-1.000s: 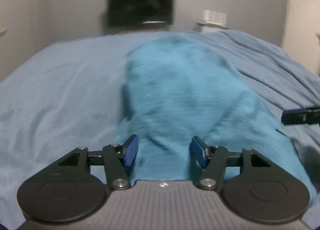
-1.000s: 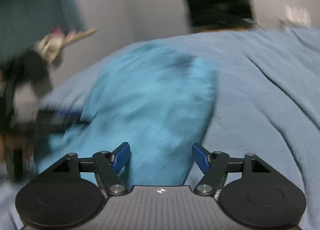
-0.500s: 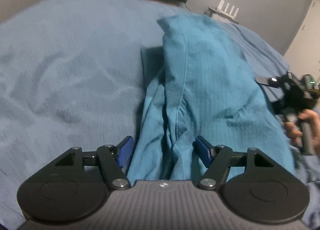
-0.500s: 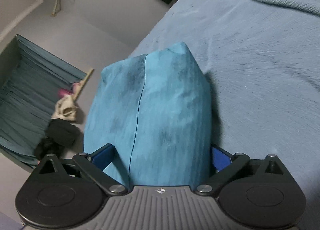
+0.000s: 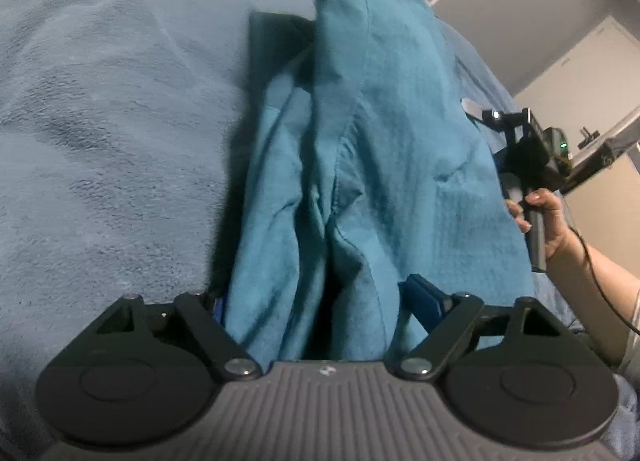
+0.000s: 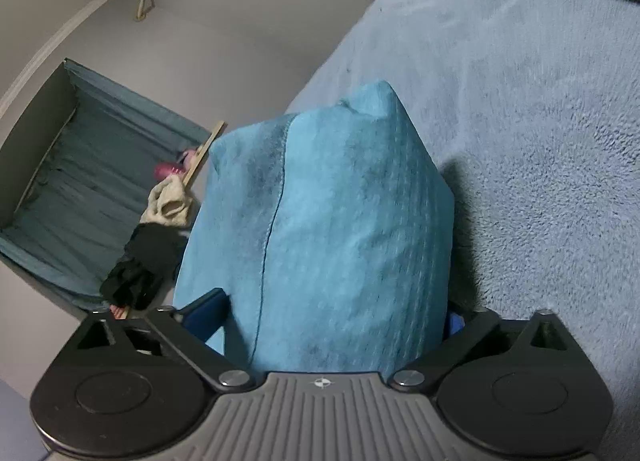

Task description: Fold large clothes

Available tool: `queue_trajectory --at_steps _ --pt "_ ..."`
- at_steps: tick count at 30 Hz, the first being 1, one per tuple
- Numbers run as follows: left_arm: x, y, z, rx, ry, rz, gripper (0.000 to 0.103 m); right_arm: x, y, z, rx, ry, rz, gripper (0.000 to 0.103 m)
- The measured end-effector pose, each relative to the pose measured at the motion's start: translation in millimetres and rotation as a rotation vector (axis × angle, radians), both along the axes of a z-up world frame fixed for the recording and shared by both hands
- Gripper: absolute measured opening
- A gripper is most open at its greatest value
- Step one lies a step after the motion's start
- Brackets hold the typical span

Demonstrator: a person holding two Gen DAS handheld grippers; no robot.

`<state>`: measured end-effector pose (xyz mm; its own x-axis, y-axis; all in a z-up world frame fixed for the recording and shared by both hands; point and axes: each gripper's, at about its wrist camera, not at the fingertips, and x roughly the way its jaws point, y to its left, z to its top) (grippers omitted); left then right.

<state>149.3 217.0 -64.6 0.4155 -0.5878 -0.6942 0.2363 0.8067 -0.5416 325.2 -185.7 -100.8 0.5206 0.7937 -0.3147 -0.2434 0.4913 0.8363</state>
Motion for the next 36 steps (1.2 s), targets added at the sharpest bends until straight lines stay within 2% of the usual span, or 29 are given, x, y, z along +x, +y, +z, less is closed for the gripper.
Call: queue_trajectory --at_steps 5,7,9,12,17,22,27,31,33,35,36 --pt "5.7 -16.5 2.0 0.000 -0.015 -0.026 0.078 -26.8 -12.9 21.8 0.010 -0.045 -0.061 0.070" --pt "6.4 -26.0 3.9 -0.005 -0.031 -0.037 0.077 -41.0 -27.0 30.8 0.031 -0.036 -0.095 0.066" --pt "9.5 -42.3 6.2 -0.005 -0.046 -0.044 0.076 -55.2 -43.3 39.0 0.030 -0.040 -0.135 0.064" --pt "12.0 -62.8 10.8 -0.012 -0.070 -0.056 0.067 -72.9 -73.2 46.8 0.019 -0.042 -0.191 0.063" --pt "16.6 -103.5 20.0 0.029 -0.147 -0.082 0.053 -73.3 -111.5 60.9 -0.044 -0.038 -0.223 0.063" --pt "26.8 -134.9 19.7 0.088 -0.209 -0.055 0.040 -44.7 -131.4 103.4 -0.148 -0.105 -0.180 0.062" --pt "43.0 -152.5 17.6 0.129 -0.258 -0.009 0.037 3.6 -134.5 148.2 -0.219 -0.214 -0.090 0.062" --pt "57.4 -155.6 11.3 0.140 -0.274 0.025 0.037 47.9 -125.1 171.1 -0.262 -0.262 -0.011 0.062" --pt "64.7 -153.3 5.3 0.131 -0.266 0.037 0.037 70.9 -122.8 172.3 -0.298 -0.252 0.003 0.065" --pt "66.4 -153.4 1.3 0.123 -0.262 0.040 0.037 93.9 -114.7 162.0 -0.371 -0.187 -0.037 0.080" --pt "67.1 -152.8 0.3 0.117 -0.265 0.038 0.037 103.8 -109.0 156.1 -0.450 -0.138 -0.085 0.085"
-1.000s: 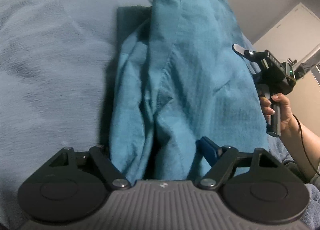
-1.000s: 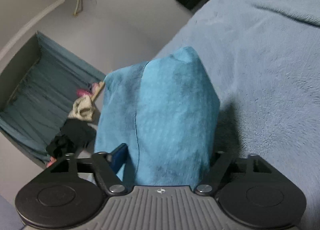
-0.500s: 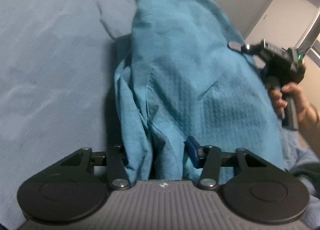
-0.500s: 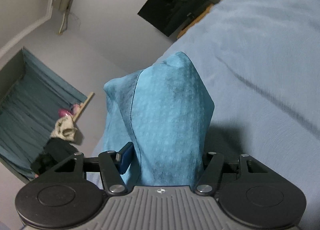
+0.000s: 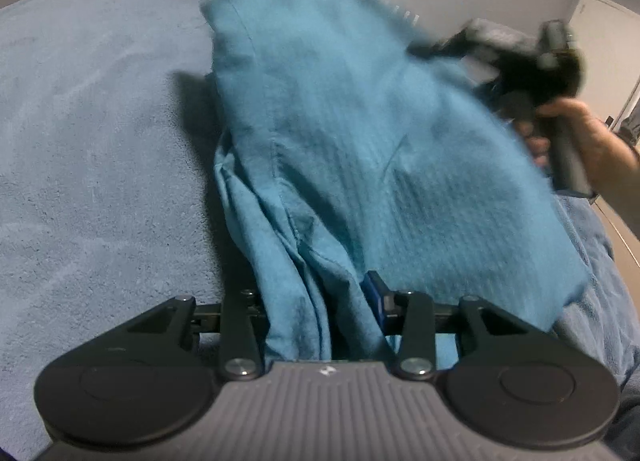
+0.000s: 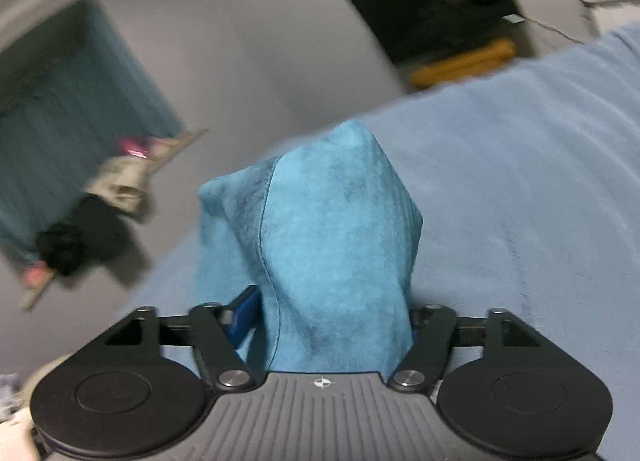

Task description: Fold large clothes

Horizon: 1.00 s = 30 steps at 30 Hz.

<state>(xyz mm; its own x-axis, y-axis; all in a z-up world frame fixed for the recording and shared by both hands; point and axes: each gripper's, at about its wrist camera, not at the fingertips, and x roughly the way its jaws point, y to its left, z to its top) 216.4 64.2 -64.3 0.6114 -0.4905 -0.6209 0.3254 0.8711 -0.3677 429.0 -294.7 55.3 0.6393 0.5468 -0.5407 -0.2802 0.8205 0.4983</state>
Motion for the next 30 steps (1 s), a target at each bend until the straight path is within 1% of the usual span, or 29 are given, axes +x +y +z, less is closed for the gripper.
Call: queue_trajectory --at_steps 2,4,6,8,9,13,14,15,16,17,20,22,24,25,27,28,30 --pt "-2.7 6.1 -0.1 -0.021 -0.005 -0.020 0.037 9.6 0.4 -14.0 -0.113 0.053 -0.085 0.097" --pt "-2.3 4.8 2.0 -0.002 -0.026 -0.033 0.037 2.9 -7.8 -15.3 -0.126 -0.008 -0.145 0.101" --pt "3.5 7.0 -0.4 0.026 -0.034 -0.043 0.037 -9.4 -17.8 -11.9 -0.122 -0.057 -0.193 0.102" --pt "14.5 4.3 -4.6 0.014 -0.028 -0.040 0.037 -30.2 -29.0 -10.4 -0.146 -0.088 -0.228 0.101" --pt "20.1 6.4 -5.2 0.005 -0.023 -0.038 0.037 -44.2 -23.5 -9.1 -0.151 -0.112 -0.228 0.101" --pt "14.8 8.4 -1.6 -0.021 -0.012 -0.025 0.037 -111.6 -14.3 -4.8 -0.192 -0.169 -0.219 0.101" --pt "12.7 9.3 -0.3 -0.022 -0.012 -0.024 0.037 -134.0 -16.1 -6.8 -0.229 -0.185 -0.222 0.101" --pt "5.7 15.2 2.6 -0.021 -0.015 -0.021 0.037 -159.2 -4.0 -14.1 -0.263 -0.199 -0.222 0.101" --pt "4.6 16.9 5.1 -0.020 -0.022 -0.016 0.037 -180.6 -1.6 -13.0 -0.300 -0.207 -0.215 0.101" --pt "-4.8 11.2 9.4 -0.016 -0.029 -0.012 0.037 -201.1 6.0 -12.9 -0.332 -0.217 -0.214 0.101" --pt "-18.7 13.2 19.1 0.020 -0.061 0.025 0.038 -257.8 12.7 -10.9 -0.388 -0.218 -0.204 0.100" --pt "-29.1 8.1 28.9 0.063 -0.106 0.052 0.038 -296.1 20.6 -16.1 -0.435 -0.199 -0.192 0.100" --pt "-44.0 -0.7 42.0 0.123 -0.186 0.058 0.038 -324.2 32.4 -26.7 -0.505 -0.182 -0.164 0.100" --pt "-54.3 -6.0 49.3 0.159 -0.242 0.058 0.040 -336.6 38.8 -30.6 -0.529 -0.180 -0.160 0.100" --pt "-74.1 -17.6 61.8 0.234 -0.363 0.061 0.042 -346.1 53.0 -36.5 -0.551 -0.172 -0.140 0.098" --pt "-83.2 -24.0 66.7 0.260 -0.419 0.049 0.044 -343.5 60.8 -39.0 -0.572 -0.183 -0.130 0.095" --pt "-97.6 -35.4 71.2 0.277 -0.483 0.005 0.045 -344.7 74.9 -46.1 -0.637 -0.229 -0.129 0.093"
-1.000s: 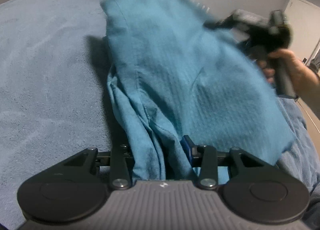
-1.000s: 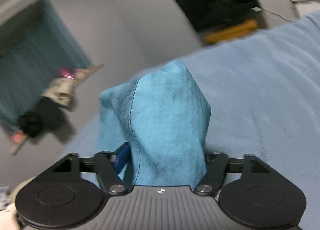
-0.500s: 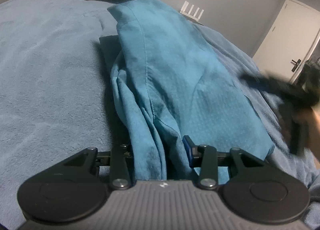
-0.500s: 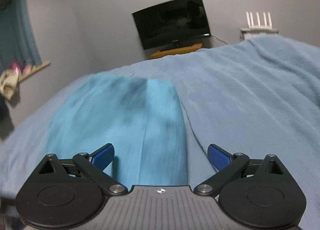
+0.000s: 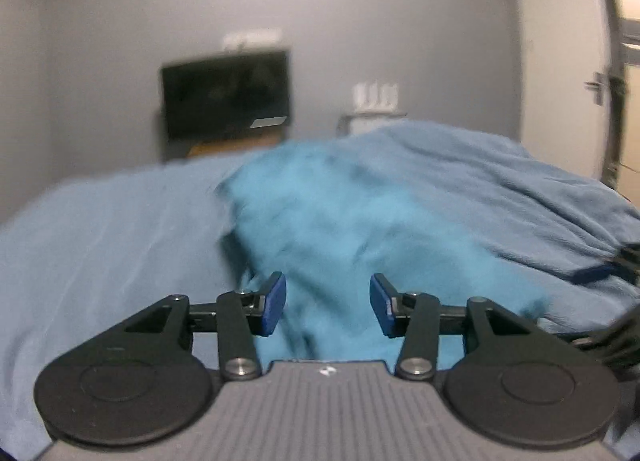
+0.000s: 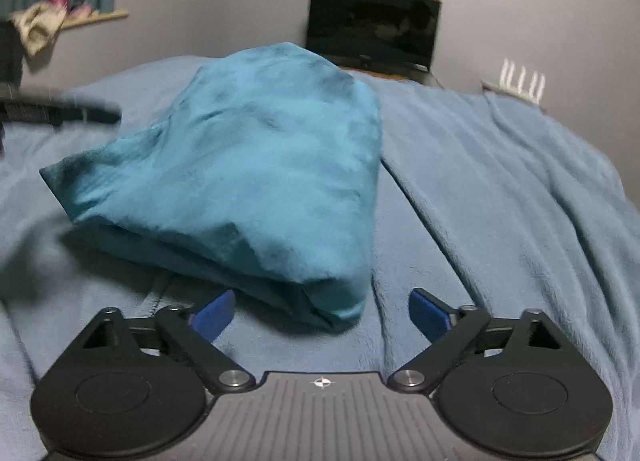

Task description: Fold large clothes

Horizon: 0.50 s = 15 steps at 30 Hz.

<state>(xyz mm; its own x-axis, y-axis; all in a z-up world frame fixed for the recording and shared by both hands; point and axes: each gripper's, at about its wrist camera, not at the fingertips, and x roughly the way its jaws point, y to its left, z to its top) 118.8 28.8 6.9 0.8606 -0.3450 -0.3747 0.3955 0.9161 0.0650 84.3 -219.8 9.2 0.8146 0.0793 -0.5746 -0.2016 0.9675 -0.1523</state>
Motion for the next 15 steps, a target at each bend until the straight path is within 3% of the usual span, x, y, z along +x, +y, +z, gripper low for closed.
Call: queue_trajectory --at_steps 2,8,11,15 --pt "-7.2 -13.2 -2.8 0.031 -0.015 -0.047 0.050 11.5 12.3 -10.3 -0.057 -0.012 -0.004 0.089" --pt "16.2 -26.0 -56.0 0.172 0.119 -0.035 0.050 29.0 24.9 -26.3 -0.122 -0.093 -0.053 0.072" --pt "26.2 -16.6 -68.2 0.164 0.141 -0.021 0.050 28.9 16.2 -27.1 -0.107 -0.110 -0.107 0.066" --pt "34.5 -14.9 -67.6 0.141 0.148 -0.010 0.050 36.3 15.9 -35.1 -0.114 -0.094 -0.127 0.070"
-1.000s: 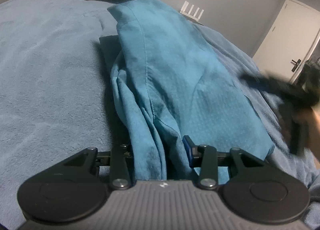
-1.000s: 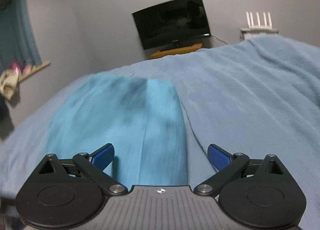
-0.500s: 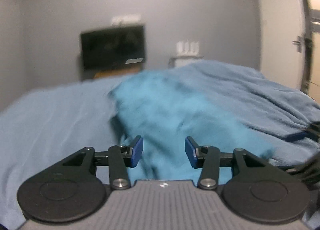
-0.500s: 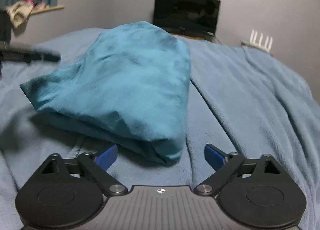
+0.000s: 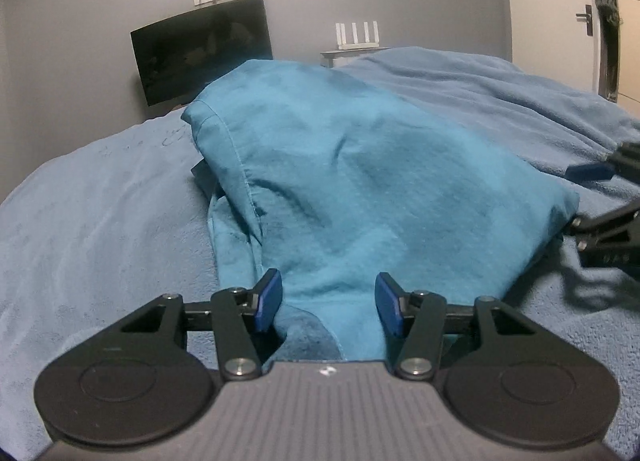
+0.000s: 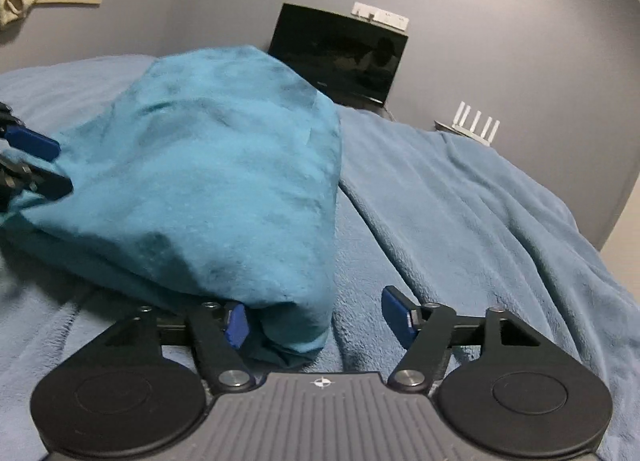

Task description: Fold large clothes

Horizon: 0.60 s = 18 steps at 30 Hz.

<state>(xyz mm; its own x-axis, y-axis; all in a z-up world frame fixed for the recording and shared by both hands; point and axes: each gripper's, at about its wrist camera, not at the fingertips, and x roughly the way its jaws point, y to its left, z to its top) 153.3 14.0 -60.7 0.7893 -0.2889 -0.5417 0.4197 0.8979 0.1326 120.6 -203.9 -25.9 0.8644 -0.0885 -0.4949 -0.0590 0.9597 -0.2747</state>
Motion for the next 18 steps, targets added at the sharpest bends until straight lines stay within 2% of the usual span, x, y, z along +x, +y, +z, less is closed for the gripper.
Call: queue_trajectory --at_steps 2,3,4,5,10,13,18 --pt "0.6 -1.0 -2.2 0.010 -0.002 -0.007 0.050 7.3 -0.2 -6.3 0.022 0.012 0.003 0.067" --pt "-0.1 -1.1 -2.4 0.013 -0.004 -0.010 0.050 10.2 -2.9 -6.5 0.061 0.018 0.005 0.060" --pt "-1.6 -0.2 -0.5 0.013 -0.005 -0.011 0.050 12.8 -6.5 -6.4 0.111 0.027 0.006 0.047" --pt "-0.1 -0.1 -0.1 0.011 -0.004 -0.012 0.050 13.1 -11.1 -5.5 0.167 0.033 0.002 0.043" --pt "2.1 4.5 -2.1 -0.002 0.014 -0.009 0.052 2.5 -33.7 5.3 0.330 -0.013 -0.050 0.037" --pt "6.6 7.3 -4.3 -0.024 0.032 -0.011 0.054 1.2 -44.0 -1.3 0.402 0.024 -0.087 0.037" --pt "8.3 4.7 -7.6 0.005 0.027 -0.028 0.054 12.9 -52.5 -18.1 0.448 0.109 -0.124 0.039"
